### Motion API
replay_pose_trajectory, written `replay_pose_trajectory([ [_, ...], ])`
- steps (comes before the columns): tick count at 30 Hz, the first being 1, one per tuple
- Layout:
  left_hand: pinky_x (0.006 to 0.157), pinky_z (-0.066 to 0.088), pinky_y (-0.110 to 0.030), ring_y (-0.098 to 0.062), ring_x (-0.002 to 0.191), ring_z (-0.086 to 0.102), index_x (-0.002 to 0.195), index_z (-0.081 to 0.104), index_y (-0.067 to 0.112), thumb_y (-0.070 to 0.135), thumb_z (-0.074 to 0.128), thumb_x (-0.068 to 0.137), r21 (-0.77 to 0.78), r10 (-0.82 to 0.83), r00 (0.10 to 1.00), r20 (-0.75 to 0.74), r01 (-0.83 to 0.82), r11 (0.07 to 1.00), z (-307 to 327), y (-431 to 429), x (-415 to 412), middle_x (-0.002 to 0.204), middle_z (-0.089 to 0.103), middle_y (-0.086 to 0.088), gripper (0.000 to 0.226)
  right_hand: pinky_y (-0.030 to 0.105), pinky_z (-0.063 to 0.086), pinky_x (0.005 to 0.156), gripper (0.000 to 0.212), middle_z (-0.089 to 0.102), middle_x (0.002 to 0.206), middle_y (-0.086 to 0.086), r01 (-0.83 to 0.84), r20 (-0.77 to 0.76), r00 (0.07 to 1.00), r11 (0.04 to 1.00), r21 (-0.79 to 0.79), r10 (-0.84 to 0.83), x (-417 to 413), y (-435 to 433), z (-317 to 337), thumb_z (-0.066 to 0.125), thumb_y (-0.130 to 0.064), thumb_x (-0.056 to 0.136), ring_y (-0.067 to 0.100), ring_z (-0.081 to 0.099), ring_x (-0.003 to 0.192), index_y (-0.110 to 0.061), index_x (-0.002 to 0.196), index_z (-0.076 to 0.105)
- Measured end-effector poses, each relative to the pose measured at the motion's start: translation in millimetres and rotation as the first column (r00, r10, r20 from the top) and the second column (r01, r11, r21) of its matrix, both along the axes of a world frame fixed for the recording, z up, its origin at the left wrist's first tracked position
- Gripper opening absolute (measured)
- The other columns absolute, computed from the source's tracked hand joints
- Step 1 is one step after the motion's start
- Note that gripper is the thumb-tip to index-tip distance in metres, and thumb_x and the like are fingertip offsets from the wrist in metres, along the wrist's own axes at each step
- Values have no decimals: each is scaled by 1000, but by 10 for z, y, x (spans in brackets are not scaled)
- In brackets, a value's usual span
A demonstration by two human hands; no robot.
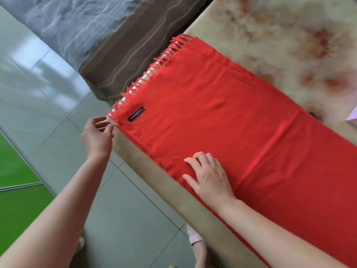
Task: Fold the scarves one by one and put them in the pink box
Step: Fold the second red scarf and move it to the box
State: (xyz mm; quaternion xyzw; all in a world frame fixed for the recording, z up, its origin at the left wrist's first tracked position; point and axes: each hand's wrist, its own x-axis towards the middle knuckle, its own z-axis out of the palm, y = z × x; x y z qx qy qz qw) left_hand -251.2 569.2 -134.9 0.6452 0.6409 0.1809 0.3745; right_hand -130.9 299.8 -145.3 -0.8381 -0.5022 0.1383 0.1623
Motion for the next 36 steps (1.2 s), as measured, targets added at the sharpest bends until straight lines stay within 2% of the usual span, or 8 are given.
replay_pose_trajectory([
  [3,69,57,-27,-15,64,61,118,55,-2,-2,66,81,-119,71,997,44,-65,991,46,66,71,82,64,-10,38,32,49,66,36,57,89,-2,58,-51,997,998,-9,-59,-156,156,25,79,-39,67,20,57,78,-20,92,62],
  [6,81,55,-35,-19,73,63,111,59,5,-2,71,73,-82,6,998,-69,-11,997,36,93,92,86,67,-6,41,32,48,62,38,54,83,-2,110,-55,992,993,-36,-112,-227,280,24,84,-39,61,19,56,73,-19,81,58],
  [14,77,45,-28,-15,85,58,112,58,16,9,74,76,-33,-151,972,-180,147,989,72,15,134,84,62,2,41,26,45,55,31,53,71,-4,136,-18,991,991,12,-136,-306,314,22,85,-23,61,17,55,63,-20,68,55],
  [21,82,48,-35,-19,83,57,109,54,20,8,71,80,-95,-142,990,-23,139,986,32,78,5,76,57,6,35,25,42,55,25,55,71,-7,186,-109,978,979,83,-177,-328,282,-2,80,-18,71,16,56,63,-21,71,55],
  [25,90,52,-42,-23,86,63,110,56,16,5,78,73,-179,-86,992,87,101,979,37,154,-83,91,65,-7,45,25,38,55,22,56,72,-6,198,-147,972,977,74,-186,-342,271,-5,77,-17,74,18,57,64,-19,73,56],
  [27,87,53,-38,-21,83,64,113,57,14,2,77,72,-158,-123,991,61,131,979,29,157,-92,97,66,-9,47,24,36,56,20,57,73,-6,205,-150,970,977,63,-194,-348,271,0,77,-18,75,18,57,65,-18,74,56],
  [31,69,48,-18,-8,72,59,119,57,11,-6,70,72,-108,-221,975,-21,218,970,46,102,17,79,59,6,50,26,39,56,19,56,76,-5,182,-142,974,983,28,-177,-346,296,32,74,-19,77,19,58,68,-18,76,55],
  [36,75,46,-24,1,68,53,119,54,16,3,68,77,-50,-193,980,-50,191,980,20,51,59,71,54,11,47,31,42,65,15,56,88,-1,142,-173,975,990,15,-137,-319,525,111,71,-25,80,22,58,82,-17,85,59],
])
